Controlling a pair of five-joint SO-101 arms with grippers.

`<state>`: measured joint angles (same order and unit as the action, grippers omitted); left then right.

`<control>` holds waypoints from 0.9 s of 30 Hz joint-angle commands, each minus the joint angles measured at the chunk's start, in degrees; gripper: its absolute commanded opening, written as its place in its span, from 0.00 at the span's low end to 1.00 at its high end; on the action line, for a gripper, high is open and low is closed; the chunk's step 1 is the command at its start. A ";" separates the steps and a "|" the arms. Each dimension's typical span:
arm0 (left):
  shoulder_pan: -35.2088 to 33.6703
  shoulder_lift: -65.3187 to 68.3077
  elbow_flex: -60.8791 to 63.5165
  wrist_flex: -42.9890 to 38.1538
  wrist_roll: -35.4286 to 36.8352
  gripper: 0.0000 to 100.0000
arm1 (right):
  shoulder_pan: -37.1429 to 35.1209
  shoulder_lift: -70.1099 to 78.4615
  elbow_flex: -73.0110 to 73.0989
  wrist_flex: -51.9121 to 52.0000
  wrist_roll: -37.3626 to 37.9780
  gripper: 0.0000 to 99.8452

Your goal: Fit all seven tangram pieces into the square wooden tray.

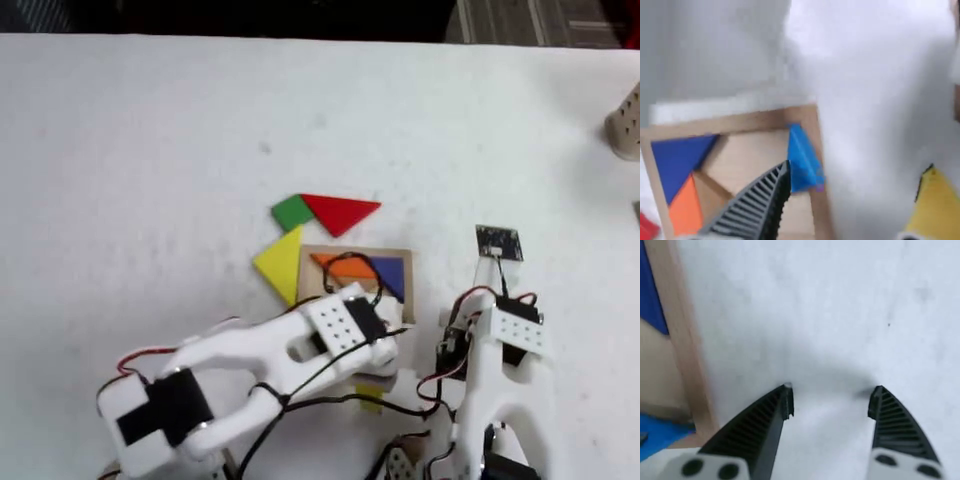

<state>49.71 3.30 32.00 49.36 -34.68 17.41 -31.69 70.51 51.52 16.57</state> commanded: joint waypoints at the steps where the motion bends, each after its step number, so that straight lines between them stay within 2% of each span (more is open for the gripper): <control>1: -9.89 -11.82 -3.25 7.91 9.93 0.40 | 0.31 -0.31 0.70 -0.31 0.79 0.25; 4: -11.38 -21.32 -1.41 11.69 14.95 0.40 | 0.31 -0.31 0.70 -0.31 0.79 0.25; 8: -12.09 -32.31 5.27 11.87 23.47 0.40 | 0.31 -0.31 0.79 -0.31 0.79 0.25; 13: -8.48 -37.58 17.14 6.33 35.87 0.40 | 0.31 -0.31 0.79 -0.31 0.79 0.25; 17: -3.30 -36.62 23.91 -1.49 37.63 0.40 | 0.31 -0.31 0.79 -0.31 0.79 0.24; 21: -1.36 -35.12 24.18 -4.22 39.03 0.39 | 0.31 -0.31 0.88 -0.31 0.79 0.24; 23: -1.71 -34.33 24.18 -5.45 41.41 0.34 | 0.92 -0.31 0.53 -0.31 0.79 0.24; 27: -4.35 -31.52 22.51 -6.86 41.67 0.17 | 6.20 -0.40 -1.93 -0.04 0.18 0.24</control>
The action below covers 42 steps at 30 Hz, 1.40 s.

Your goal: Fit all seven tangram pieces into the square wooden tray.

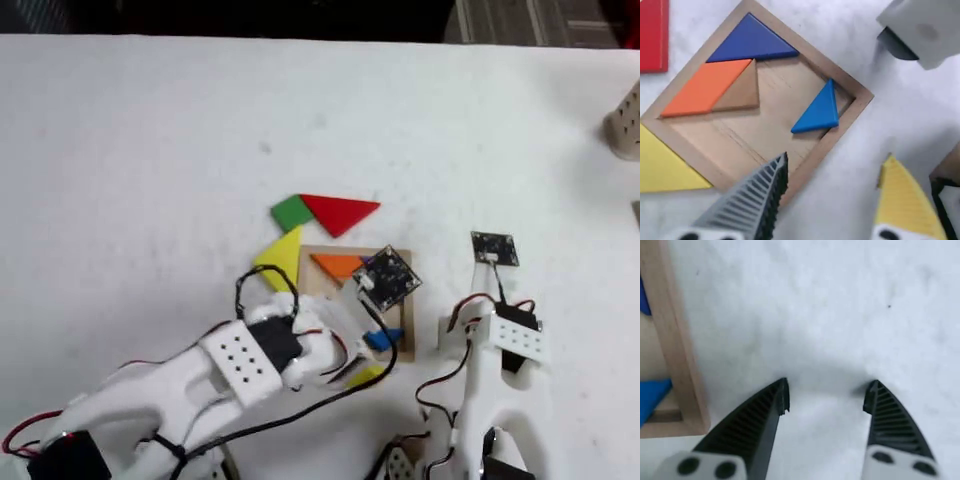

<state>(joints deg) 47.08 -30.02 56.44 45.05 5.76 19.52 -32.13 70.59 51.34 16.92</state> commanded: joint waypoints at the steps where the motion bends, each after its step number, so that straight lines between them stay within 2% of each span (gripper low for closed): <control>1: -2.51 2.86 -2.81 -2.46 1.41 0.12 | 5.41 0.04 -2.73 0.22 -1.14 0.24; 4: -3.91 6.46 -5.36 -2.46 1.49 0.01 | 9.54 0.04 -4.84 0.22 -5.89 0.24; 6: -3.82 8.75 -6.33 -2.46 1.58 0.04 | 12.18 0.04 -6.07 0.22 -8.26 0.24; 9: -2.68 11.03 -7.30 -3.08 1.58 0.02 | 15.08 0.04 -7.30 -0.04 -10.99 0.21; 16: 3.38 11.21 -8.09 -3.43 1.49 0.02 | 14.64 0.13 -7.30 -0.04 -11.25 0.21; 21: 6.29 10.77 -7.56 -7.21 1.58 0.02 | 13.93 0.48 -7.21 -0.04 -11.25 0.21; 27: 4.97 20.44 -8.44 -10.11 7.65 0.02 | 14.20 0.22 -7.21 -0.13 -11.25 0.21; 31: 3.74 25.54 -11.52 -8.88 7.65 0.02 | 14.20 0.22 -7.21 -0.13 -11.25 0.21; 37: 1.36 25.89 -12.75 -9.32 7.91 0.02 | 14.20 0.22 -7.21 -0.13 -11.25 0.21; 42: -2.33 26.15 -12.75 -14.68 8.00 0.02 | 14.02 0.40 -7.21 -0.13 -11.25 0.21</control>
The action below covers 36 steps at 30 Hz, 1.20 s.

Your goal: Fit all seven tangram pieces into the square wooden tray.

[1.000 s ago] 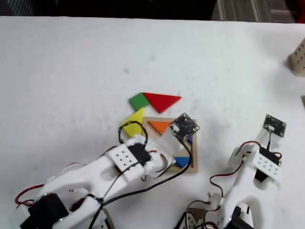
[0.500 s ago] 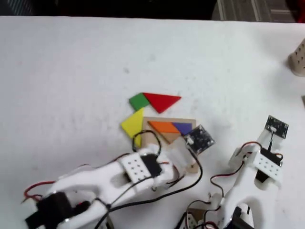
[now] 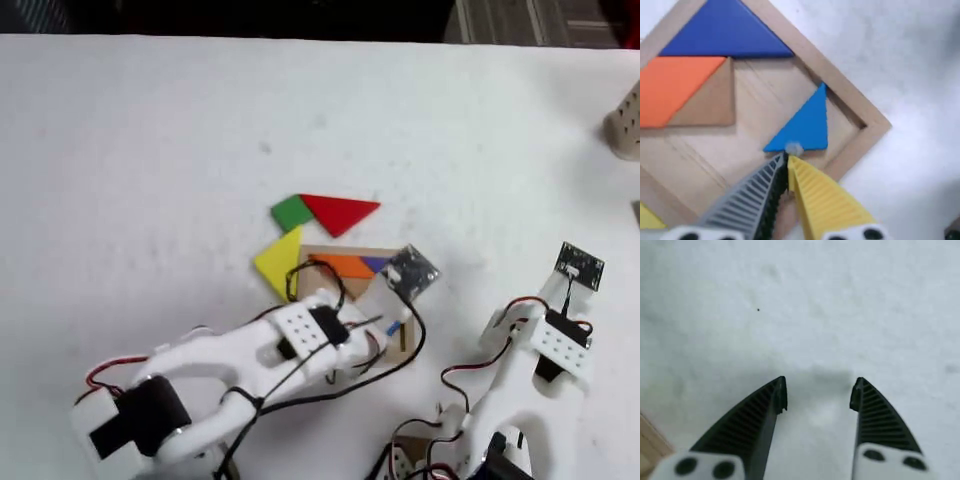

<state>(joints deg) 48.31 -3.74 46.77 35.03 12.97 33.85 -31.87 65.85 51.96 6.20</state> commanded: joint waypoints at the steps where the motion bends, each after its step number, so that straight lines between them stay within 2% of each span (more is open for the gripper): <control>1: -4.18 -0.13 -3.08 -5.45 0.79 0.02 | -0.31 0.22 -2.46 -0.75 -0.53 0.21; 11: -4.18 0.04 -2.73 -12.13 0.88 0.02 | -0.57 0.40 -2.46 -0.75 -0.53 0.21; 21: 1.54 -0.31 -2.90 -12.57 0.88 0.02 | -0.57 0.40 -1.93 -1.01 -0.53 0.21; 23: 0.57 -0.84 -2.64 -12.04 0.88 0.02 | -0.57 0.40 -1.32 -2.68 -0.44 0.21; 27: -4.35 -2.77 -2.73 -5.98 1.14 0.02 | -0.22 0.22 -0.53 -3.56 -0.44 0.21; 32: -9.80 0.48 -2.99 -2.90 7.91 0.02 | -0.13 -0.04 -0.53 -3.56 -0.44 0.21; 36: -8.75 4.18 -5.80 -2.55 7.74 0.02 | -0.13 -0.04 -0.53 -3.56 -0.53 0.21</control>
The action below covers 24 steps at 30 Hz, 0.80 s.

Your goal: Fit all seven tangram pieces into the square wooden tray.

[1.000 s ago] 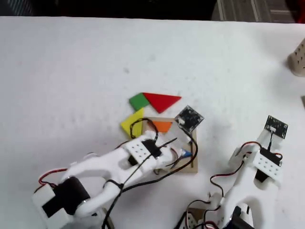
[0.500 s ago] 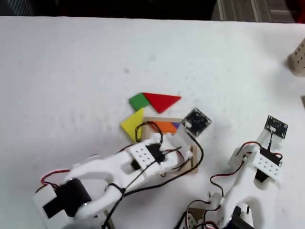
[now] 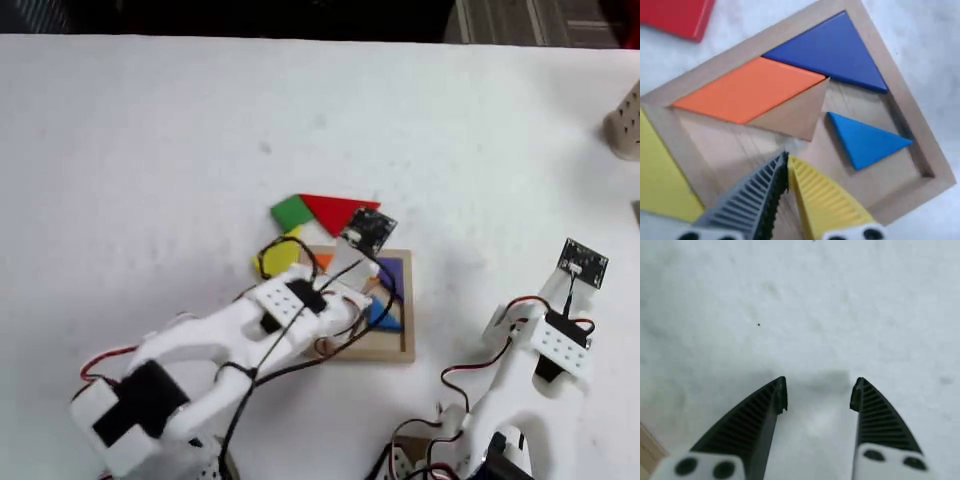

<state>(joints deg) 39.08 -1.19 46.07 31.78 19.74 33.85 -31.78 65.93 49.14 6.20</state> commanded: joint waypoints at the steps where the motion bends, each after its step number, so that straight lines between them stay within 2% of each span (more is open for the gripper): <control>1: 1.27 1.89 -5.45 0.70 0.97 0.02 | -0.13 -0.13 -0.62 -0.75 -0.53 0.21; 5: 1.89 -0.22 -5.19 1.58 0.97 0.02 | 0.66 -0.22 -0.70 -0.75 -0.53 0.21; 9: -4.44 -7.43 -5.19 10.29 -0.26 0.02 | -0.57 -0.31 -1.41 -0.13 -0.53 0.21; 12: -12.09 -13.23 -5.19 15.56 -7.47 0.02 | -7.34 -0.31 -3.96 7.52 -0.53 0.21; 15: -20.79 -16.75 -5.10 16.79 -12.48 0.02 | -16.40 -0.22 -10.20 18.07 -0.35 0.21; 20: -35.03 -15.60 -5.10 15.03 -12.13 0.02 | -32.66 0.31 -21.27 29.14 5.01 0.20; 24: -43.91 -11.56 -5.19 11.08 -12.48 0.02 | -42.59 0.31 -24.79 28.26 5.54 0.07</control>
<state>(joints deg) 3.56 -14.73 43.69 47.78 8.04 -2.29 -31.78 45.45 77.54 10.68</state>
